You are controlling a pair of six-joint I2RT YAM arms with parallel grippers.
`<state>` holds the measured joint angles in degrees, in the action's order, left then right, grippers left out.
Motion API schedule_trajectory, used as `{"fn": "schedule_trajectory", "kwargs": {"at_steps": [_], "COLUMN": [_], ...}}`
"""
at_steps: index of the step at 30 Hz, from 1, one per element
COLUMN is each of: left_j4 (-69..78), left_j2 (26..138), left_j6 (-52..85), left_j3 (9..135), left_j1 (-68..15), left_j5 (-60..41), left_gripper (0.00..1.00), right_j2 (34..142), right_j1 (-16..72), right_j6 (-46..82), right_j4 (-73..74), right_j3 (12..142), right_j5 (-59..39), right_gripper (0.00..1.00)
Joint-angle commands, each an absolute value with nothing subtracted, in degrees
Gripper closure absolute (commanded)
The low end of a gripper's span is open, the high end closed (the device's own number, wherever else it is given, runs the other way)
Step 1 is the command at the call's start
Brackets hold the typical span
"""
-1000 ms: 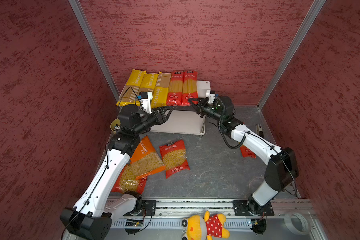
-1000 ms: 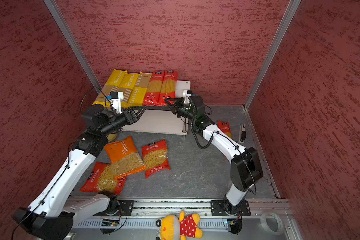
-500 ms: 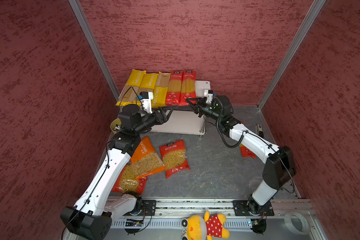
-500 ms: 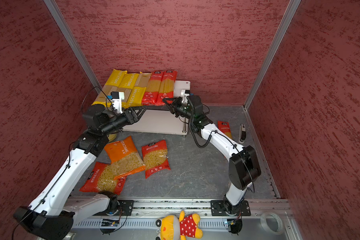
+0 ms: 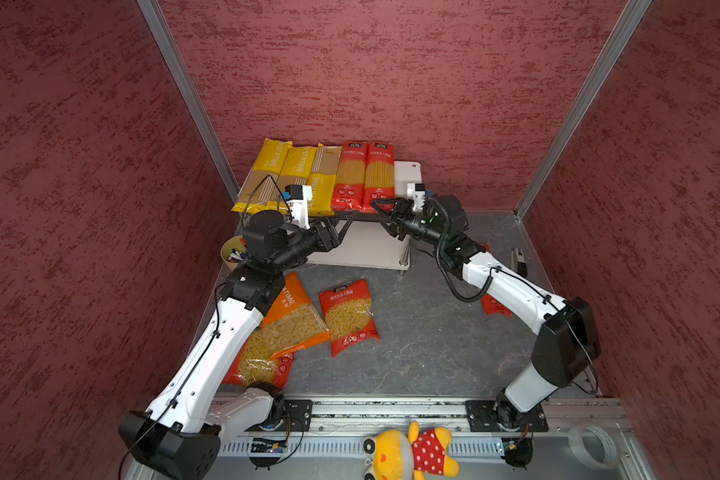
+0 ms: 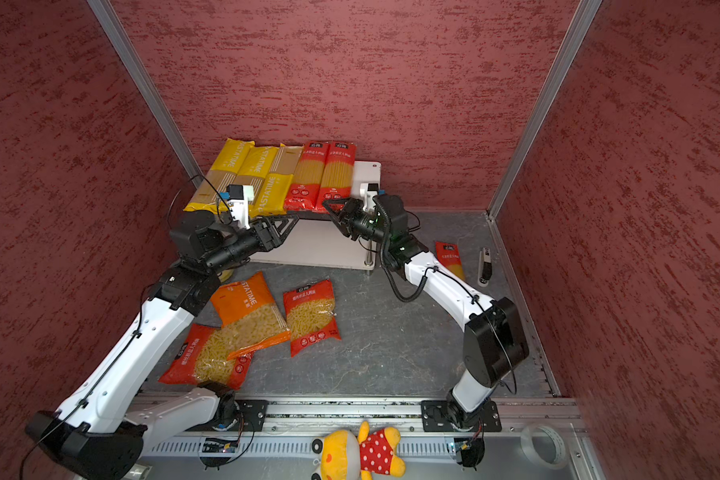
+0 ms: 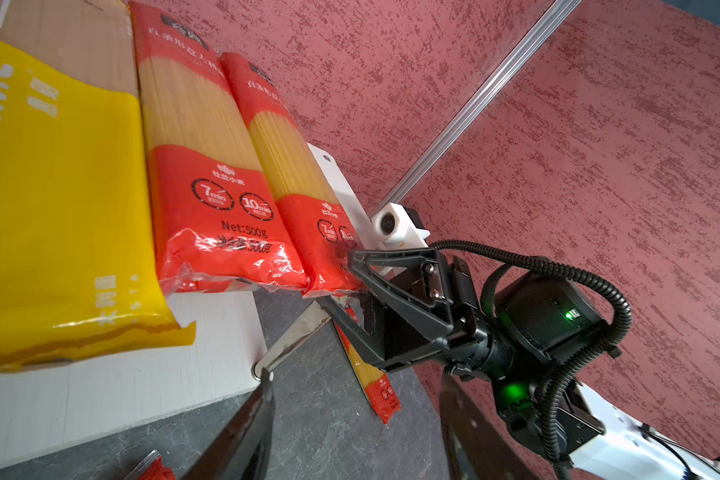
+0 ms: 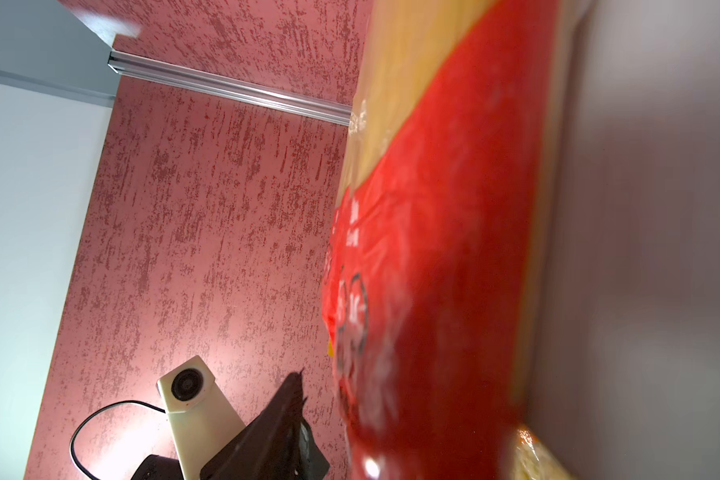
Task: Place and organize the pasta boxes and bags onto the shelf
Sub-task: 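Push the spaghetti pack against the other red pack with both grippers, then open both grippers and draw them back from the shelf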
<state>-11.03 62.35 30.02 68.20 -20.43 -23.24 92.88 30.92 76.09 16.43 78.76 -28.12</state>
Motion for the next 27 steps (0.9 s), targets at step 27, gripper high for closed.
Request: {"fn": "schedule_trajectory", "kwargs": {"at_steps": [27], "left_j4": [20.07], "left_j2": [86.15], "left_j6": [9.82], "left_j3": [50.05], "left_j1": [-62.94], "left_j5": [3.66], "left_gripper": [0.33], "right_j2": [72.68], "right_j1": [1.42], "right_j6": [36.76], "right_j4": [-18.59], "right_j3": [51.52], "right_j5": [-11.41], "right_gripper": [0.43]}}
